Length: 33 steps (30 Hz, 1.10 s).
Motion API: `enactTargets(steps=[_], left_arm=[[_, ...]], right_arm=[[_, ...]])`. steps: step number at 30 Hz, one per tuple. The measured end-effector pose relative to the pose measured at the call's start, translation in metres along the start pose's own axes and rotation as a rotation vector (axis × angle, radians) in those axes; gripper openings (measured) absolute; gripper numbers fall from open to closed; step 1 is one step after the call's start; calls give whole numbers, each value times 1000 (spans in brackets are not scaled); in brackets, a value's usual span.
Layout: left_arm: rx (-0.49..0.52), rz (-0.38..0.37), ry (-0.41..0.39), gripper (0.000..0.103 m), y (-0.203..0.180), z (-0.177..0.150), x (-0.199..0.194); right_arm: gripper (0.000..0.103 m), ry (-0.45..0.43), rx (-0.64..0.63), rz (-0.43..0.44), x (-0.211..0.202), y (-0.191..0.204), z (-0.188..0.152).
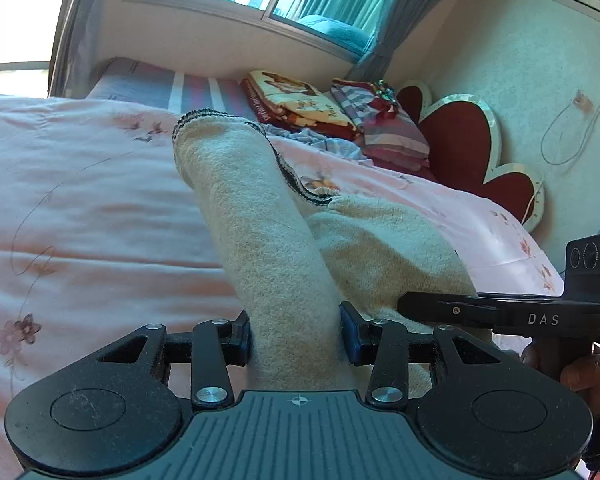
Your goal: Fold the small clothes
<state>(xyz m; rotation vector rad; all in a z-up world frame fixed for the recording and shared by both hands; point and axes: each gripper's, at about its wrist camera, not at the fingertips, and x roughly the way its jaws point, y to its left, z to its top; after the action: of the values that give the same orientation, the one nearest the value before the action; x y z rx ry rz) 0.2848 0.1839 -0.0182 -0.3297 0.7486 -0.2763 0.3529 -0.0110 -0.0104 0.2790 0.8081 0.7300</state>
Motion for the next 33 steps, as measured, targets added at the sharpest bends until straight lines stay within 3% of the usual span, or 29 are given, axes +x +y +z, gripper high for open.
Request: enactTargets(steps=[4, 6, 7, 10, 13, 18, 21, 23, 28, 30, 32, 33], left_arm=[[-69, 23, 43, 43, 42, -19, 11], [-86, 63, 50, 52, 59, -36, 20], [-106, 74, 25, 68, 66, -44, 21], [-135, 78, -12, 73, 72, -55, 16], [-81, 148, -27, 88, 61, -55, 12], [-21, 191, -164, 88, 54, -45, -18], [48, 144, -202, 88, 41, -37, -30], [103, 117, -181, 88, 32, -35, -28], [132, 100, -126, 88, 20, -43, -11], [141, 116, -116, 88, 17, -47, -8], [157, 126, -97, 88, 15, -52, -8], [175, 145, -86, 88, 13, -54, -9]], right_arm=[[27, 46, 43, 3, 36, 6, -13], [27, 81, 51, -37, 55, 0, -20], [28, 98, 73, -50, 62, -7, -24], [30, 85, 174, 9, 62, -29, -29], [30, 92, 134, -11, 57, -24, -28], [34, 106, 155, -13, 53, -27, -24], [38, -22, 134, -50, 20, -23, -14], [37, -61, 75, -55, 8, -16, -6], [35, 4, -165, -80, 31, 22, 6], [31, 52, -205, -133, 47, 23, 2], [23, 118, -203, -241, 62, 12, -5], [22, 114, -181, -236, 60, 5, -8]])
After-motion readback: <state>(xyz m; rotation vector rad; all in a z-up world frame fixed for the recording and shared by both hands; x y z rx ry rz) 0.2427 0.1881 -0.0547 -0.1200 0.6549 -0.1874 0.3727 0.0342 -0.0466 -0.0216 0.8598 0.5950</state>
